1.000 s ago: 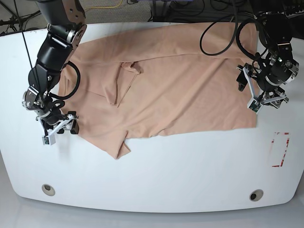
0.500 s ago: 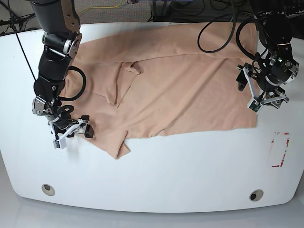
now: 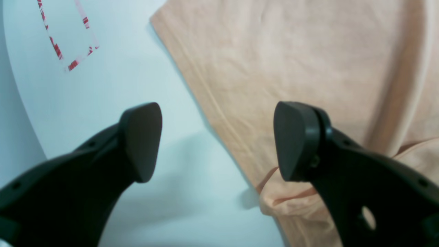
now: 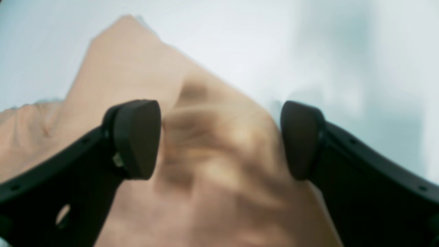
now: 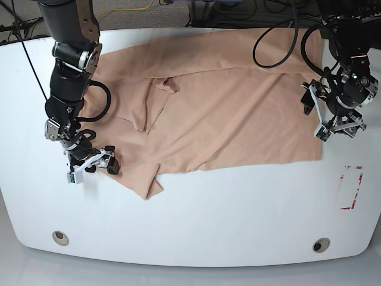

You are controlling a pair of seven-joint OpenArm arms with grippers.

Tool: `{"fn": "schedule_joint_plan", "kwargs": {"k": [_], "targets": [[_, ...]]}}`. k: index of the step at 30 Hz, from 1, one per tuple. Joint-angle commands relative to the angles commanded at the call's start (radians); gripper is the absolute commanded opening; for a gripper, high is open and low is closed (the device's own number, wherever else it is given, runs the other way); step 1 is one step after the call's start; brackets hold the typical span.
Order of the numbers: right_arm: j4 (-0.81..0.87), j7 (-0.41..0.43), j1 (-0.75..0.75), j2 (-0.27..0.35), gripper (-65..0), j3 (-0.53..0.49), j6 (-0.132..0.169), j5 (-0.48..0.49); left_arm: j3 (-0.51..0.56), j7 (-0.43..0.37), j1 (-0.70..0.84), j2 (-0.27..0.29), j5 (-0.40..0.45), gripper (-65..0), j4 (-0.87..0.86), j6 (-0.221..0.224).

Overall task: Fold the T-shirt properly
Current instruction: 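Move the left gripper along the shirt side toward the hem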

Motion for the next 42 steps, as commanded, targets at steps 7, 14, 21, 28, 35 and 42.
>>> {"fn": "schedule_joint_plan", "kwargs": {"k": [7, 14, 21, 28, 35, 42], "targets": [[0.006, 0.011, -0.003, -0.023, -25.4, -0.057, -0.031, 0.002, -0.015, 0.002, -0.063, -0.006, 0.005, -19.2, -0.081, 0.000], [0.005, 0.011, -0.003, -0.028, -44.9, -0.058, -0.032, 0.000, -0.077, -0.002, -0.187, -0.003, 0.091, -18.5, -0.278, 0.000], [0.006, 0.011, -0.003, -0.028, -61.0, -0.060, -0.032, 0.000, -0.173, -0.003, -0.348, 0.000, 0.095, -18.5, -0.474, 0.000], [0.006, 0.011, -0.003, -0.029, -62.8, -0.060, -0.032, 0.000, -0.163, -0.046, -0.480, 0.000, 0.092, -18.3, -0.689, 0.000], [0.006, 0.011, -0.003, -0.034, -62.8, -0.060, -0.032, 0.000, -0.150, -0.164, -0.539, 0.002, 0.092, -8.9, -0.868, 0.000], [0.006, 0.011, -0.003, -0.034, -62.8, -0.060, -0.029, 0.000, -0.149, -0.256, -0.571, 0.012, 0.092, -6.9, -0.993, 0.000]]}}
